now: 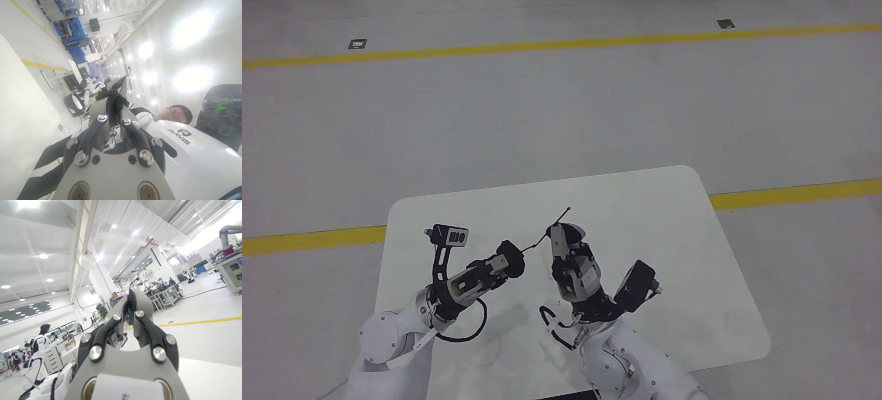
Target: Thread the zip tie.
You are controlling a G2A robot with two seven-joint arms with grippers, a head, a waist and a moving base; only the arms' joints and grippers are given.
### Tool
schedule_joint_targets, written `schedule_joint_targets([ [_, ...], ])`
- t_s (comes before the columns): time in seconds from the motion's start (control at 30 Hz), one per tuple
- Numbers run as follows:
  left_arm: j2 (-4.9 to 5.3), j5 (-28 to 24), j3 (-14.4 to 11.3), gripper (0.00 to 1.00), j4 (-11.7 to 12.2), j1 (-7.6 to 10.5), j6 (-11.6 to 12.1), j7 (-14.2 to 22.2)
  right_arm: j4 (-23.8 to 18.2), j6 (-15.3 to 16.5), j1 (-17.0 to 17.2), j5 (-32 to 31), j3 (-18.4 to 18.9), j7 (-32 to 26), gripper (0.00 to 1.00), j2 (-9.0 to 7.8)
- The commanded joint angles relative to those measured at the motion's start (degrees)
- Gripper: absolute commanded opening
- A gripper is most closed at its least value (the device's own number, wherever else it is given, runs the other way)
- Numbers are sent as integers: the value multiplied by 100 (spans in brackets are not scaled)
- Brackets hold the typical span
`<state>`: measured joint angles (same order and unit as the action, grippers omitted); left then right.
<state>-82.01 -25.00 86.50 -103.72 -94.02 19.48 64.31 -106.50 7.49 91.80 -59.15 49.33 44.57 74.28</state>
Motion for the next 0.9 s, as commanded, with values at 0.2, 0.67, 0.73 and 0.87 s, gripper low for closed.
schedule_joint_targets([
  [0.2,0,0,0,0,0,0,0,0,53,-40,-31,-44,-3,-12,0,57],
  [0.67,0,0,0,0,0,0,0,0,84,-36,5,-115,46,22,0,129],
  [0.73,0,0,0,0,0,0,0,0,84,-28,22,-126,61,17,0,136],
  [0.87,0,0,0,0,0,0,0,0,91,8,52,-142,86,-18,0,147],
])
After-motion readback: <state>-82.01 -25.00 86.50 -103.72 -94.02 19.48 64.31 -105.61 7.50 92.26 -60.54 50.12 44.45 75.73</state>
